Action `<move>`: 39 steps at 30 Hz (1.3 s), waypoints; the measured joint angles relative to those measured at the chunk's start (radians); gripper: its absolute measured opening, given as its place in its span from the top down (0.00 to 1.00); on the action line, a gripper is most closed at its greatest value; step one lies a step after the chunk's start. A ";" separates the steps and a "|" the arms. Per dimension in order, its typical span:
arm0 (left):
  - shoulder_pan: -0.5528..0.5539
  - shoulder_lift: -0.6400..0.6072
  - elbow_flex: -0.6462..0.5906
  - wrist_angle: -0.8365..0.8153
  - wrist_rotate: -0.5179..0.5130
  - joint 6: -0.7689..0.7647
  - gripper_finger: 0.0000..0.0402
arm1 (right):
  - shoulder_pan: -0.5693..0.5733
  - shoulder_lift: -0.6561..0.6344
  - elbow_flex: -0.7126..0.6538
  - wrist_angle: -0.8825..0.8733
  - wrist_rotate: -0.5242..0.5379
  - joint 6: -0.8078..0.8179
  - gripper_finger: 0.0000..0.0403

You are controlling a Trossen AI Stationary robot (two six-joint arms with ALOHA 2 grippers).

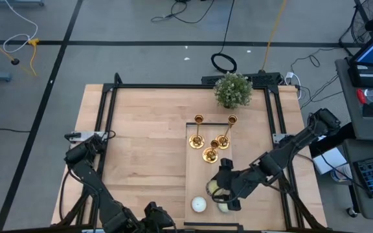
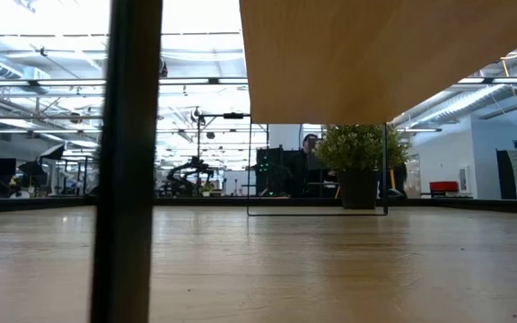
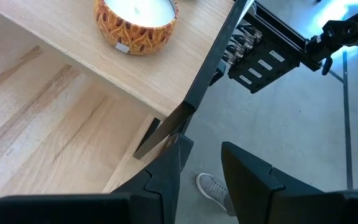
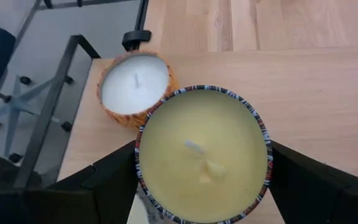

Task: Pick & Place candle stick holders
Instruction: Put the red patterned scented candle on the shelf

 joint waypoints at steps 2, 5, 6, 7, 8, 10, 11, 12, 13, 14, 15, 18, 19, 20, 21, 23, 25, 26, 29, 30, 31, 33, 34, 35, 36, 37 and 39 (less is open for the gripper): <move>0.000 0.000 0.000 0.000 0.000 0.000 0.70 | -0.003 0.002 0.000 -0.007 0.000 0.004 0.26; 0.000 0.000 0.000 0.000 0.000 0.000 0.70 | -0.008 0.001 0.000 -0.014 -0.001 0.011 0.26; 0.000 0.000 0.000 0.000 0.000 0.000 0.70 | -0.008 0.001 0.000 -0.021 -0.002 0.012 0.26; 0.000 0.000 0.000 0.000 0.000 0.000 0.70 | -0.009 0.001 0.000 -0.030 -0.002 0.011 0.26; 0.000 0.000 0.000 0.000 0.000 0.000 0.70 | -0.009 0.001 0.000 -0.039 -0.002 0.011 0.26; 0.000 0.000 0.000 0.000 0.000 0.000 0.70 | -0.009 0.001 0.000 -0.051 -0.002 0.011 0.26; 0.000 0.000 0.000 0.001 0.000 -0.001 0.70 | -0.009 0.001 0.000 -0.061 -0.003 0.012 0.26; 0.000 0.000 0.000 0.001 0.000 -0.001 0.70 | -0.009 0.001 0.000 -0.070 -0.003 0.011 0.26; 0.000 0.000 0.000 0.001 0.000 -0.001 0.70 | -0.009 0.001 0.000 -0.075 -0.003 0.012 0.26; 0.000 0.000 0.000 0.000 0.000 -0.001 0.70 | -0.009 0.001 0.000 -0.074 -0.002 0.012 0.26; 0.000 0.000 0.000 0.001 0.000 -0.001 0.70 | -0.009 0.001 0.000 -0.072 -0.002 0.012 0.26; 0.000 0.000 0.000 0.001 0.000 -0.001 0.70 | -0.009 0.001 0.000 -0.068 -0.001 0.012 0.26; 0.000 0.000 0.000 0.001 0.000 -0.002 0.70 | -0.009 0.001 0.000 -0.068 -0.001 0.012 0.26; 0.000 0.000 0.000 0.001 0.000 -0.002 0.70 | -0.009 0.001 0.000 -0.068 -0.001 0.012 0.26; 0.000 0.000 0.000 0.001 0.000 -0.002 0.70 | -0.009 0.001 0.000 -0.068 -0.001 0.012 0.26; 0.000 0.000 0.000 0.001 0.000 -0.002 0.70 | -0.013 0.001 0.000 -0.068 -0.002 0.014 0.26; 0.000 0.000 0.000 0.001 0.000 -0.002 0.70 | -0.015 0.001 0.000 -0.068 0.000 0.019 0.26; 0.000 0.000 0.000 0.001 0.000 -0.002 0.70 | -0.018 0.001 0.000 -0.068 0.001 0.022 0.26; 0.000 0.000 0.000 0.001 -0.001 -0.002 0.70 | -0.026 0.003 0.000 -0.068 0.001 0.039 0.26; 0.000 0.000 0.000 0.001 -0.001 -0.002 0.70 | -0.028 0.004 0.000 -0.069 0.000 0.047 0.26; 0.000 0.000 0.000 0.001 -0.001 -0.002 0.70 | -0.028 0.005 0.000 -0.069 0.000 0.052 0.26; 0.000 0.000 0.000 0.001 -0.001 -0.001 0.70 | -0.029 0.005 0.000 -0.068 0.000 0.053 0.26; 0.000 0.000 0.000 0.001 -0.001 -0.001 0.70 | -0.029 0.005 0.000 -0.068 0.000 0.054 0.26; 0.000 0.000 0.000 0.001 -0.001 -0.001 0.70 | -0.029 0.005 0.000 -0.069 -0.001 0.057 0.26; 0.000 0.000 0.000 0.001 -0.001 -0.001 0.70 | -0.029 0.005 0.000 -0.069 -0.003 0.062 0.26; 0.000 0.000 0.000 0.001 -0.002 -0.001 0.70 | -0.029 0.005 0.000 -0.069 -0.007 0.068 0.26; 0.000 0.000 0.000 0.001 -0.002 -0.001 0.70 | -0.029 0.005 0.000 -0.069 -0.030 0.077 0.26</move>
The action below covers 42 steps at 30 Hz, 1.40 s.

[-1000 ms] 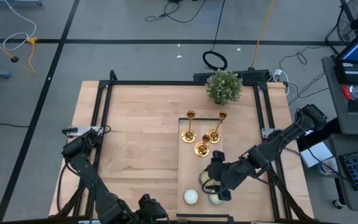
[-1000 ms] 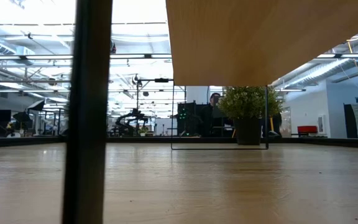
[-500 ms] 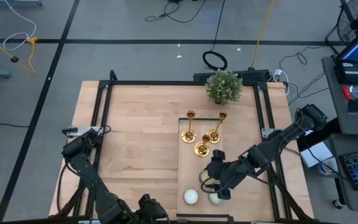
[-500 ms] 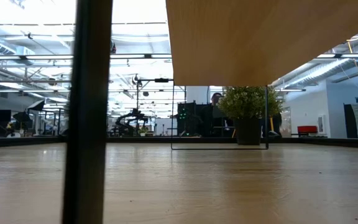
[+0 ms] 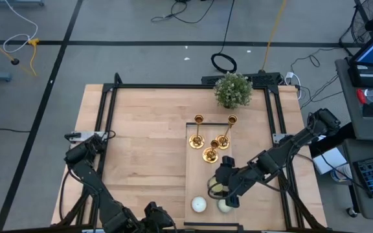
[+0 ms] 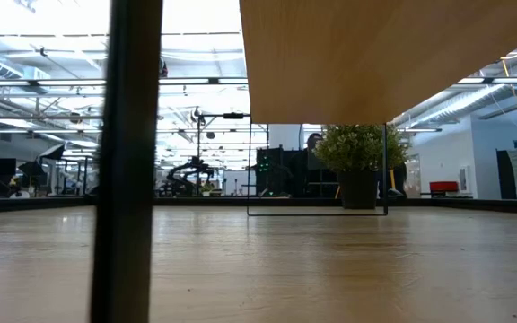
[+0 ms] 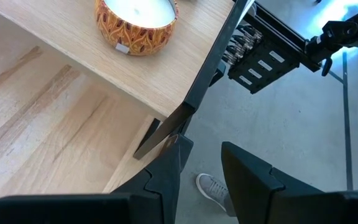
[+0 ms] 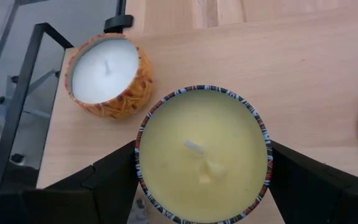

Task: Pick & Place candle stick holders
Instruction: Put the red patterned scented candle on the shelf

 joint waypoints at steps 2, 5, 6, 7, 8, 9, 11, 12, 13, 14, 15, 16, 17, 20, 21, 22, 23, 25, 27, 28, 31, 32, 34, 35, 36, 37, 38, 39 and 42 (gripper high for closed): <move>0.000 0.000 0.000 0.000 0.000 0.001 0.70 | 0.000 0.000 0.000 -0.005 0.000 0.000 0.26; 0.000 0.000 0.000 0.000 0.000 0.005 0.70 | 0.000 0.001 0.000 -0.006 0.002 0.000 0.26; 0.000 0.000 0.000 0.000 0.000 0.006 0.70 | 0.000 0.002 0.000 -0.007 0.002 0.000 0.26; 0.000 0.000 0.000 0.000 0.000 0.007 0.70 | 0.000 0.002 0.000 -0.006 0.002 0.000 0.26; 0.000 0.000 0.000 0.000 0.000 0.008 0.70 | 0.000 0.002 0.000 -0.006 0.002 0.000 0.26; 0.000 0.000 0.000 0.000 0.000 0.008 0.70 | 0.000 0.002 0.000 -0.006 0.002 0.000 0.26; 0.000 0.000 0.000 0.000 0.000 0.008 0.70 | 0.000 0.002 0.000 -0.006 0.002 0.003 0.26; 0.000 0.000 0.000 -0.001 0.000 0.008 0.70 | 0.000 0.002 0.000 -0.006 0.002 0.003 0.26; 0.000 0.000 0.000 0.000 0.000 0.008 0.70 | 0.000 0.002 0.000 -0.006 0.002 0.003 0.26; 0.000 0.000 0.000 0.000 -0.001 0.008 0.70 | 0.000 0.002 0.000 -0.006 0.002 0.003 0.26; 0.000 0.000 0.000 -0.001 -0.001 0.008 0.70 | 0.000 0.002 0.000 -0.006 0.002 0.006 0.26; 0.000 0.000 0.000 0.000 0.000 0.008 0.70 | 0.000 0.002 0.000 -0.007 0.002 0.006 0.26; 0.000 0.000 0.000 -0.001 -0.001 0.008 0.70 | 0.000 0.002 0.000 -0.006 0.002 0.006 0.26; 0.000 0.000 0.000 -0.001 -0.001 0.009 0.70 | 0.000 0.002 0.000 -0.006 0.002 0.006 0.26; 0.000 0.000 0.000 -0.001 -0.001 0.009 0.70 | 0.000 0.002 0.000 -0.007 0.002 0.007 0.26; 0.000 0.000 0.000 -0.001 -0.001 0.009 0.70 | 0.000 0.002 0.000 -0.008 0.002 0.007 0.26; 0.000 0.000 0.000 -0.001 -0.001 0.009 0.70 | 0.000 0.002 0.000 -0.011 0.003 0.007 0.26; 0.000 0.000 0.000 -0.001 -0.001 0.009 0.70 | -0.001 0.002 0.000 -0.020 0.004 0.012 0.26; 0.000 0.000 0.000 -0.001 -0.001 0.009 0.70 | -0.004 0.002 0.000 -0.023 0.002 0.023 0.26; 0.000 0.000 0.000 -0.001 -0.001 0.009 0.70 | -0.006 0.002 0.000 -0.025 0.003 0.030 0.26; 0.000 0.000 0.000 -0.001 -0.001 0.008 0.70 | -0.007 0.002 0.000 -0.029 0.004 0.028 0.26; 0.000 0.000 0.000 -0.001 -0.001 0.008 0.70 | -0.007 0.002 0.000 -0.029 0.004 0.028 0.26; 0.000 0.000 0.000 -0.001 -0.001 0.008 0.70 | -0.007 0.002 0.000 -0.029 0.002 0.027 0.26; 0.000 0.000 0.000 -0.001 -0.001 0.007 0.70 | -0.006 0.002 0.000 -0.029 0.001 0.027 0.26; 0.000 0.000 0.000 -0.001 -0.001 0.007 0.70 | -0.006 0.002 0.000 -0.029 0.000 0.026 0.26; 0.000 0.000 0.000 -0.001 -0.001 0.007 0.70 | -0.006 0.002 0.000 -0.029 0.000 0.026 0.26; 0.000 0.000 0.000 0.000 -0.001 0.007 0.70 | -0.006 0.002 0.000 -0.029 0.000 0.026 0.26; 0.000 0.000 0.000 -0.001 -0.001 0.007 0.70 | -0.006 0.002 0.000 -0.029 0.000 0.026 0.26; 0.000 0.000 0.000 0.000 -0.001 0.007 0.70 | -0.006 0.002 0.000 -0.029 0.001 0.025 0.26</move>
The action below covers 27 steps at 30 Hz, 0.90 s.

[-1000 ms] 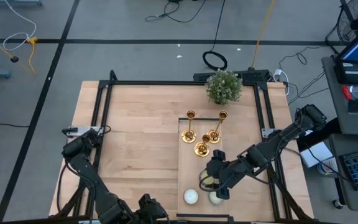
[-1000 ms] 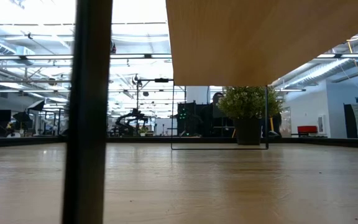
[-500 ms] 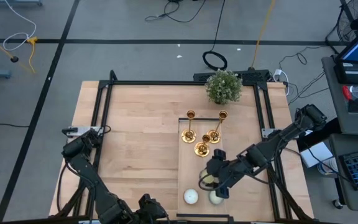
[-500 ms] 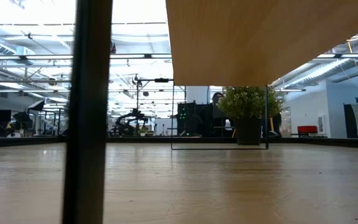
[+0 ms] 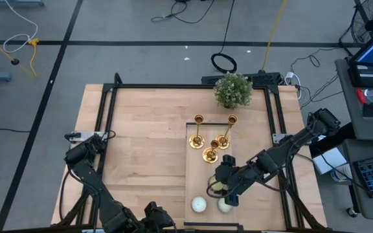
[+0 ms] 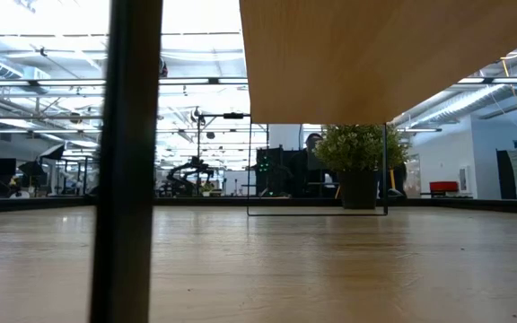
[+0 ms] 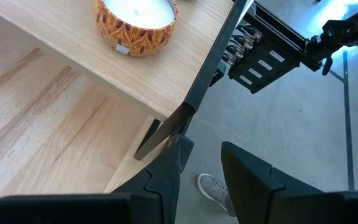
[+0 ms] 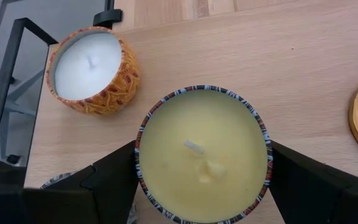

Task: Pick & Place candle stick holders
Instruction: Put the red patterned scented candle on the shelf

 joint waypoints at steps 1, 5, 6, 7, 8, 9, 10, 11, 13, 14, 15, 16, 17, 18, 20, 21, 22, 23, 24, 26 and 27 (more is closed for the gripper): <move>0.000 0.000 0.000 0.000 0.000 0.000 0.70 | 0.000 0.000 0.000 0.000 0.001 -0.001 0.26; 0.000 0.000 0.000 0.000 0.000 -0.001 0.70 | -0.009 0.004 0.000 -0.026 0.001 0.004 0.26; 0.000 0.000 0.000 0.000 0.000 -0.001 0.70 | -0.013 0.008 0.000 -0.028 0.001 0.006 0.26; 0.000 0.000 0.000 0.000 0.000 -0.001 0.70 | -0.015 0.012 0.000 -0.030 0.001 0.007 0.26; 0.000 0.000 0.000 0.000 0.000 -0.001 0.70 | -0.016 0.016 -0.001 -0.030 0.001 0.007 0.26; 0.000 0.000 0.000 0.000 0.000 -0.001 0.70 | -0.016 0.016 -0.001 -0.031 0.001 0.007 0.26; 0.000 0.000 0.000 0.000 0.000 -0.001 0.70 | -0.016 0.016 -0.002 -0.029 0.001 0.007 0.26; 0.000 0.000 0.000 0.000 0.000 -0.001 0.70 | -0.016 0.016 -0.002 -0.024 0.000 0.007 0.26; -0.001 0.000 0.000 0.000 0.000 -0.002 0.70 | -0.018 0.018 -0.001 -0.018 0.000 0.007 0.26; -0.002 0.000 0.000 0.000 0.000 -0.002 0.70 | -0.018 0.018 -0.001 -0.023 0.000 0.007 0.26; -0.002 0.000 0.000 0.000 0.000 -0.002 0.70 | -0.019 0.019 -0.001 -0.026 0.000 0.006 0.26; -0.002 0.000 0.000 0.000 0.000 -0.002 0.70 | -0.019 0.019 -0.001 -0.026 0.001 0.005 0.26; -0.002 0.000 0.000 0.000 0.000 -0.001 0.70 | -0.020 0.019 -0.001 -0.023 0.002 0.005 0.26; -0.002 0.000 0.000 0.000 0.000 -0.001 0.70 | -0.020 0.019 -0.001 -0.022 0.002 0.004 0.26; -0.002 0.000 0.000 0.000 0.001 0.000 0.70 | -0.019 0.019 -0.002 -0.023 -0.001 0.004 0.26; -0.002 0.000 0.000 0.000 0.001 0.000 0.70 | -0.019 0.019 -0.002 -0.023 -0.001 0.004 0.26; -0.002 0.000 0.000 0.000 0.001 0.000 0.70 | -0.019 0.019 -0.002 -0.022 -0.002 0.004 0.26; -0.002 0.000 0.000 0.000 0.001 0.001 0.70 | -0.019 0.019 -0.001 -0.022 -0.003 0.004 0.26; -0.002 0.000 0.000 0.000 0.001 0.001 0.70 | -0.019 0.019 -0.001 -0.022 -0.014 0.004 0.25; -0.002 0.000 0.000 0.000 0.001 0.001 0.70 | -0.019 0.019 -0.001 -0.023 -0.029 0.004 0.24; -0.002 0.000 0.000 0.000 0.001 0.002 0.70 | -0.019 0.019 -0.001 -0.023 -0.039 0.006 0.23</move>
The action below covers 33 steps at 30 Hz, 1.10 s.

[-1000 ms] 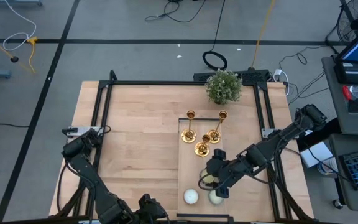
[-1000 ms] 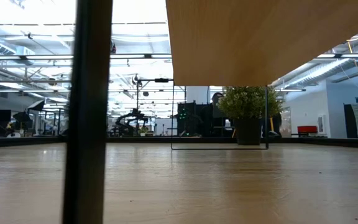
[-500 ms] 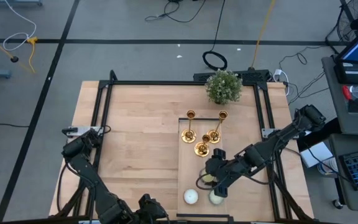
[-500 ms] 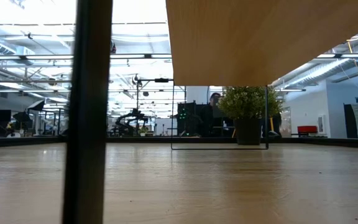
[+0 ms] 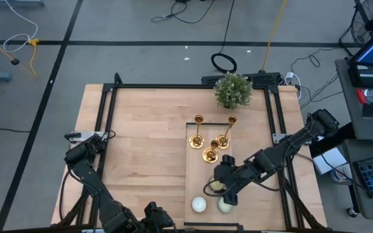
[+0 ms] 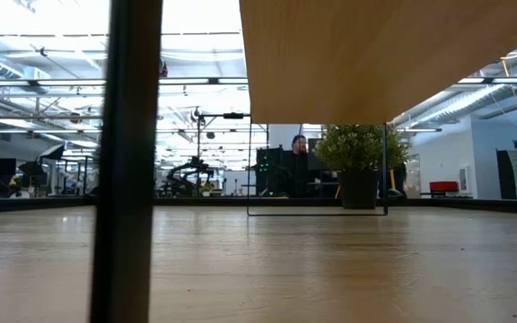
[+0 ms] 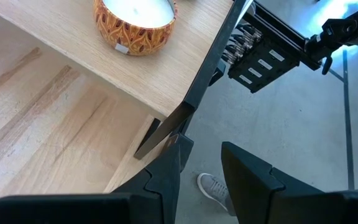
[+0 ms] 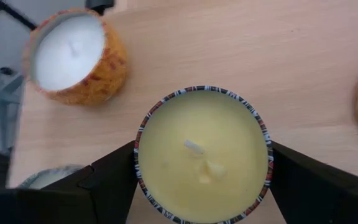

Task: Pick & Place candle stick holders
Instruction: Put the red patterned scented candle on the shelf

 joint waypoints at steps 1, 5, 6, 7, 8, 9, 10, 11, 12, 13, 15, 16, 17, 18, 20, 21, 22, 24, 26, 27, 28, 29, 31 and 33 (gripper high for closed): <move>0.000 0.000 0.000 0.000 0.000 0.002 0.70 | 0.000 0.000 0.000 0.001 -0.011 0.001 0.23; 0.000 0.000 0.000 0.000 -0.001 0.003 0.70 | 0.000 0.000 0.000 0.001 -0.013 0.001 0.20; 0.000 0.000 0.000 0.000 -0.001 0.003 0.70 | 0.000 0.000 0.000 0.000 -0.012 0.001 0.20; 0.000 0.000 0.000 0.000 -0.002 0.003 0.70 | 0.000 0.000 0.000 0.000 -0.011 0.001 0.20; 0.000 0.000 0.000 0.000 -0.003 0.003 0.70 | 0.000 0.000 0.000 0.000 -0.011 0.001 0.20; 0.000 0.000 0.000 0.000 -0.005 0.003 0.70 | 0.000 0.000 0.000 0.000 -0.011 0.000 0.20; 0.000 0.000 0.000 0.000 -0.005 0.002 0.70 | 0.000 0.000 0.000 0.000 -0.011 0.000 0.20; 0.000 0.000 0.000 0.000 -0.005 0.002 0.70 | 0.000 0.000 0.000 0.000 -0.011 -0.001 0.20; 0.000 0.000 0.000 0.000 -0.005 0.002 0.70 | 0.000 0.000 0.000 0.000 -0.011 -0.002 0.20; 0.000 0.000 0.000 0.000 -0.005 0.002 0.70 | -0.001 0.000 0.000 0.000 -0.011 -0.002 0.20; 0.000 0.000 0.000 0.000 -0.006 0.002 0.70 | -0.004 0.000 0.000 0.000 -0.011 -0.002 0.20; 0.000 0.000 0.000 0.000 -0.006 0.001 0.70 | -0.005 0.000 0.000 0.000 -0.011 -0.003 0.20; 0.000 0.000 0.000 0.000 -0.006 0.001 0.70 | -0.006 0.000 0.000 0.000 -0.011 -0.005 0.20; 0.000 0.000 0.000 0.000 -0.006 0.001 0.70 | -0.006 0.000 0.000 0.001 -0.010 -0.006 0.20; 0.000 0.000 0.000 0.000 -0.006 0.001 0.70 | -0.006 0.000 0.000 0.002 -0.010 -0.007 0.20; 0.000 0.000 0.000 0.000 -0.006 0.001 0.70 | -0.006 0.000 0.000 0.005 -0.010 -0.008 0.20; 0.000 0.000 0.000 0.000 -0.006 0.001 0.70 | -0.006 0.000 0.000 0.010 -0.010 -0.011 0.20; 0.000 0.000 0.000 0.000 -0.006 0.002 0.70 | -0.006 0.000 0.000 0.016 -0.010 -0.015 0.20; 0.000 0.000 0.000 0.000 -0.006 0.003 0.70 | -0.007 0.000 0.000 0.017 -0.010 -0.016 0.20; 0.000 0.000 0.000 0.000 -0.006 0.003 0.70 | -0.007 0.000 0.000 0.016 -0.010 -0.016 0.20; -0.001 0.000 0.000 0.000 -0.006 0.003 0.70 | -0.007 0.000 0.000 0.016 -0.010 -0.015 0.20; -0.001 0.000 0.000 0.000 -0.006 0.003 0.70 | -0.007 0.000 0.000 0.016 -0.010 -0.015 0.20; -0.001 0.000 0.000 0.000 -0.006 0.003 0.70 | -0.009 0.000 0.000 0.016 -0.010 -0.015 0.19; -0.001 0.000 0.000 0.000 -0.006 0.003 0.70 | -0.012 0.000 0.000 0.017 -0.010 -0.010 0.17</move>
